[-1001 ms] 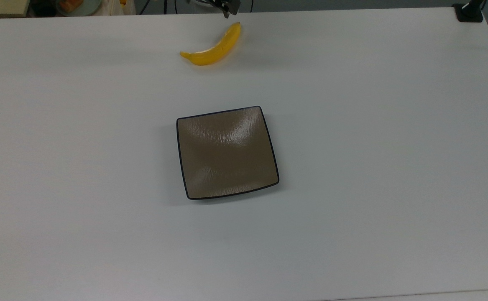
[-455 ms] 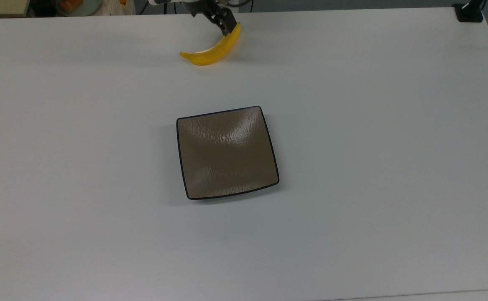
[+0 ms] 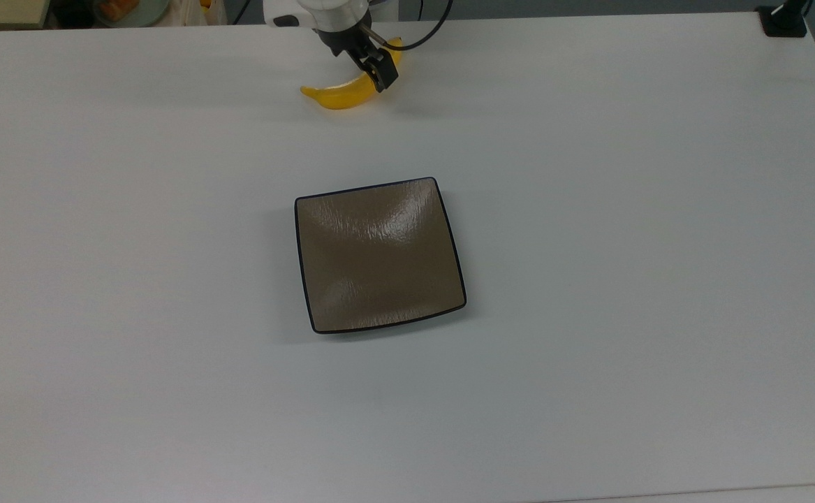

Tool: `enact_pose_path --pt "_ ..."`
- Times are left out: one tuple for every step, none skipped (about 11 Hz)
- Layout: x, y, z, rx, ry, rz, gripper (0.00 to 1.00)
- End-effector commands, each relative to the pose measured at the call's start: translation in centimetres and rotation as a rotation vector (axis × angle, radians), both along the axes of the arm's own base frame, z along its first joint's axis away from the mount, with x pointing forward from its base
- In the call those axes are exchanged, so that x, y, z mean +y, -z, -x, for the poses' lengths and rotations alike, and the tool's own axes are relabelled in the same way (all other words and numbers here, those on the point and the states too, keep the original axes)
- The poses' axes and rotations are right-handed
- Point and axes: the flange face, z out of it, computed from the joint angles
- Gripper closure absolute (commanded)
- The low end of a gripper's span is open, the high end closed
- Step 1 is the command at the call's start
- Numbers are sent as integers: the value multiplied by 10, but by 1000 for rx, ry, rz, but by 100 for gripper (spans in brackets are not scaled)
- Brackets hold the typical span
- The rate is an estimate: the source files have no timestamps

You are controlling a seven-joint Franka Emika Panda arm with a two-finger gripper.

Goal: Bananas placed on a ceramic plate
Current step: 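Lower the gripper onto the banana and close it around the middle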

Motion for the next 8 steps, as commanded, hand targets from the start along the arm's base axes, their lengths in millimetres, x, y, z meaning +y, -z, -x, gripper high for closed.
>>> enact_pose_path --pt "16 18 23 -39 14 11 0" --pt "16 25 27 -39 15 14 0" --pt "17 26 28 -39 3 23 0" --pt "16 32 32 -32 0 30 0" --pt "15 39 36 -37 -12 42 1" --pt "16 44 39 -32 -30 56 6" --pt "17 46 40 -28 -35 60 7" --pt "17 46 40 -27 -35 60 11"
